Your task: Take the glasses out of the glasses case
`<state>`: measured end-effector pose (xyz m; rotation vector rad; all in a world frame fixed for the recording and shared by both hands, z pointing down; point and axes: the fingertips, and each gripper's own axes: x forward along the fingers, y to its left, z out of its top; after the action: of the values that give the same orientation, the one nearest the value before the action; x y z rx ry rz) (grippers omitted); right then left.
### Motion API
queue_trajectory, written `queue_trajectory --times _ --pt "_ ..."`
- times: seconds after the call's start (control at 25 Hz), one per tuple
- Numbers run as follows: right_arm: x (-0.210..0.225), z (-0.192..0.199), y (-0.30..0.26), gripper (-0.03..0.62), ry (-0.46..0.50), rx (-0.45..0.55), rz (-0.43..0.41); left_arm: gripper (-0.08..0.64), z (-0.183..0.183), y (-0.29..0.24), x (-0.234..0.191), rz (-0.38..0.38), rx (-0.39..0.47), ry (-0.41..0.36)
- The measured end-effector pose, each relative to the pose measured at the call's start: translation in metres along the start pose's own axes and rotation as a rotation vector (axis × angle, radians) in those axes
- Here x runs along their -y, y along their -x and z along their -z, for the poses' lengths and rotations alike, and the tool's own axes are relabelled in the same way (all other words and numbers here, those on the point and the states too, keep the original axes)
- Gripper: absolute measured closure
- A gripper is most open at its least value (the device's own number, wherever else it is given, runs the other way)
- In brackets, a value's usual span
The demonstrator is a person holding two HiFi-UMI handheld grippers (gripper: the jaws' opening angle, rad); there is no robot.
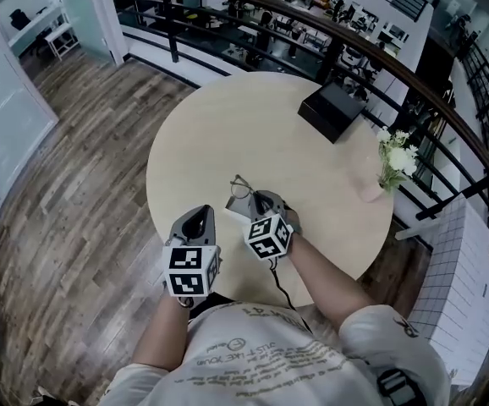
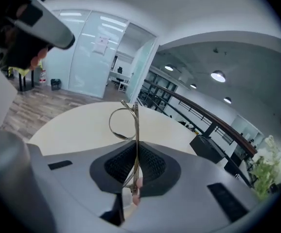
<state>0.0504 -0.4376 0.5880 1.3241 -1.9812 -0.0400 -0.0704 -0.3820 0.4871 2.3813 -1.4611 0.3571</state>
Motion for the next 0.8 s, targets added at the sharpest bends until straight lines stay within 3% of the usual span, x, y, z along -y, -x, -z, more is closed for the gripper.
queue_trajectory --times 0.44,0.8 --pt "0.068 -0.077 0.095 0.565 -0.320 0.288 0.122 0.551 -0.030 -0.019 0.042 0.077 0.060 -0.037" --pt "0.100 -0.066 0.153 0.565 -0.487 0.367 0.251 0.551 -0.050 -0.023 0.079 0.178 0.132 -0.047"
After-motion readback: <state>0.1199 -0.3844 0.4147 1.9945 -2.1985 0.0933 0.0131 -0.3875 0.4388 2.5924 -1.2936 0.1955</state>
